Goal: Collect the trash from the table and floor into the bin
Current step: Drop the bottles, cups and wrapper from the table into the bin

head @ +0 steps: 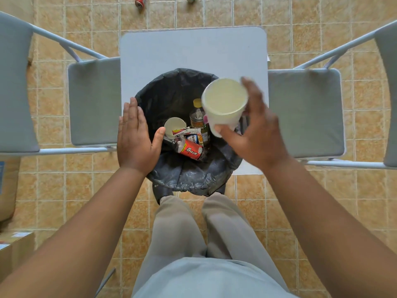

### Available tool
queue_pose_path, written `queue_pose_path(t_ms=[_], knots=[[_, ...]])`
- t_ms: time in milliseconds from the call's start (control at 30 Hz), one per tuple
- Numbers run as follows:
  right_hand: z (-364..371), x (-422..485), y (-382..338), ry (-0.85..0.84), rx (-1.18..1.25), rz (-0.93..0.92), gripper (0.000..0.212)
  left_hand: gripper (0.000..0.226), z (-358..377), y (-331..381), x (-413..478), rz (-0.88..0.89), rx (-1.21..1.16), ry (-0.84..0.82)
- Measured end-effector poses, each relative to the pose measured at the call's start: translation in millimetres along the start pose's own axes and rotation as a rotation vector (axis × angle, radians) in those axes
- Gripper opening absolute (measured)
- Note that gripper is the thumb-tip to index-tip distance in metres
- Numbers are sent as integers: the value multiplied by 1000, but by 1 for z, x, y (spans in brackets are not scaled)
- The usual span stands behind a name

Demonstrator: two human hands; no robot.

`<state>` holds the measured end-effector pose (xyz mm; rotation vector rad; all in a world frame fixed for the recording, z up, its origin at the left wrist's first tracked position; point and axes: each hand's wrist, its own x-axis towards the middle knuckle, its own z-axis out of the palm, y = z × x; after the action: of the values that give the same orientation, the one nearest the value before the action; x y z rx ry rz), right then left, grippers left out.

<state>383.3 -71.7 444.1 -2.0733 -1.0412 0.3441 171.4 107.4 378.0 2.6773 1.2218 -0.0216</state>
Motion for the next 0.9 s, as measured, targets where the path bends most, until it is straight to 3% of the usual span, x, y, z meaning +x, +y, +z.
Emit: queue_pose_path(t_ms=[100, 267, 433, 633, 900], knots=[[29, -8, -6, -179, -238, -24, 91, 76, -1, 0, 0, 1, 2, -2], [54, -24, -3, -245, -451, -55, 84, 77, -2, -1, 0, -10, -6, -24], [52, -30, 2, -118, -417, -25, 69, 78, -2, 1, 1, -27, -2, -37], [50, -37, 10, -4, -378, 238, 65, 73, -8, -2, -2, -19, -55, -70], [67, -49, -14, 96, -493, 428, 65, 61, -28, -35, 8, 184, -134, -83]])
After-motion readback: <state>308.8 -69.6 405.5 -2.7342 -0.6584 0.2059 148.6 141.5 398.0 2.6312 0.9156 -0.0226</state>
